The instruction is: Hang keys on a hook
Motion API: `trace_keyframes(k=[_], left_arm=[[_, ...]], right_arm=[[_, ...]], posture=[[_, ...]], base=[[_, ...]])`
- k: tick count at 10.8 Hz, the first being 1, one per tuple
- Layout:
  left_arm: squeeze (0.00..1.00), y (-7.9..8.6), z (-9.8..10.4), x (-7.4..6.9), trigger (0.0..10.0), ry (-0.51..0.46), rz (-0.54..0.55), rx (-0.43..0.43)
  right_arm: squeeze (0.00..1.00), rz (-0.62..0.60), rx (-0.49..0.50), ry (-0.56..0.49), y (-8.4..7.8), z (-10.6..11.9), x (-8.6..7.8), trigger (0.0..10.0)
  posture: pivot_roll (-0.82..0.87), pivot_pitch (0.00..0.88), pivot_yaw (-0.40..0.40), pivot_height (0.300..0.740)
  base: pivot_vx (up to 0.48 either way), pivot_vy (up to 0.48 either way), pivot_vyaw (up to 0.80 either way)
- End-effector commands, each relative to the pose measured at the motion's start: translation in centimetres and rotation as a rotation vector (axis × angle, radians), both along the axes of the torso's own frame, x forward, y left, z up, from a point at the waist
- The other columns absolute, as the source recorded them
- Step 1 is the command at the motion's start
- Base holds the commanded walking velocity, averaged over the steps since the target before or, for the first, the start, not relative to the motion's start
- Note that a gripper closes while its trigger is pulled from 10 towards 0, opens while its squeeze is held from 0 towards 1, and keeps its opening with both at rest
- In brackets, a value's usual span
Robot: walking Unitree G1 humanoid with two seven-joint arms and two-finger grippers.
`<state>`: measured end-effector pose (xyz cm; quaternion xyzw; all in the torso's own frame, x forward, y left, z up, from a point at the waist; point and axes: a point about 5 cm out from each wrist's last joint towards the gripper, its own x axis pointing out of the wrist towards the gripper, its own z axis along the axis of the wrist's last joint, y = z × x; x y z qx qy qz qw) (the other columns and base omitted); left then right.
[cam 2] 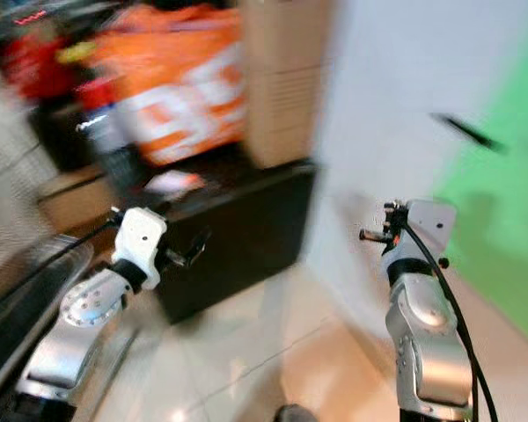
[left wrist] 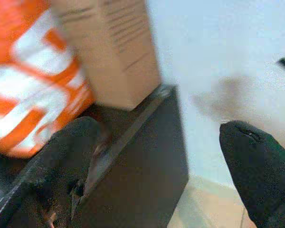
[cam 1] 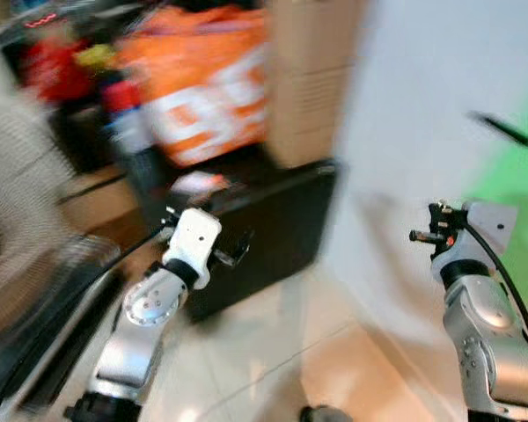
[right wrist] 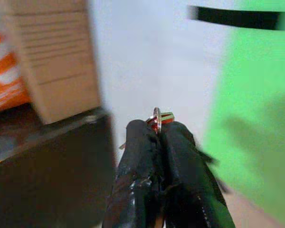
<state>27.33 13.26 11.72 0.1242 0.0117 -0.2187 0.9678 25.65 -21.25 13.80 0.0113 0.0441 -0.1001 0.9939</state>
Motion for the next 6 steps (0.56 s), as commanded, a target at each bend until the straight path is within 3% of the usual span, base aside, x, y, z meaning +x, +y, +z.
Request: trace_keyframes(k=[1, 4, 6], left_arm=[[0.00, -0.58, 0.46, 0.01, 10.0, -0.010, -0.034, -0.007], [0.00, -0.61, 0.40, -0.13, 10.0, -0.001, -0.058, 0.000], [0.00, -0.53, 0.44, -0.18, 10.0, 0.003, -0.065, 0.005]], right_arm=[[0.00, -0.022, 0.001, -0.021, -0.43, 0.72, -0.06, 10.0], [0.00, -0.008, -0.005, -0.039, -0.13, 1.13, -0.09, 10.0], [0.00, 0.045, -0.008, -0.066, 0.37, 1.60, -0.24, 10.0]], posture=[[-0.07, 0.000, 0.027, 0.740], [-0.07, 0.000, 0.032, 0.740], [-0.07, 0.000, 0.033, 0.740]], base=[[0.307, 0.000, -0.80], [0.310, 0.000, -0.75], [0.307, 0.000, 0.00]])
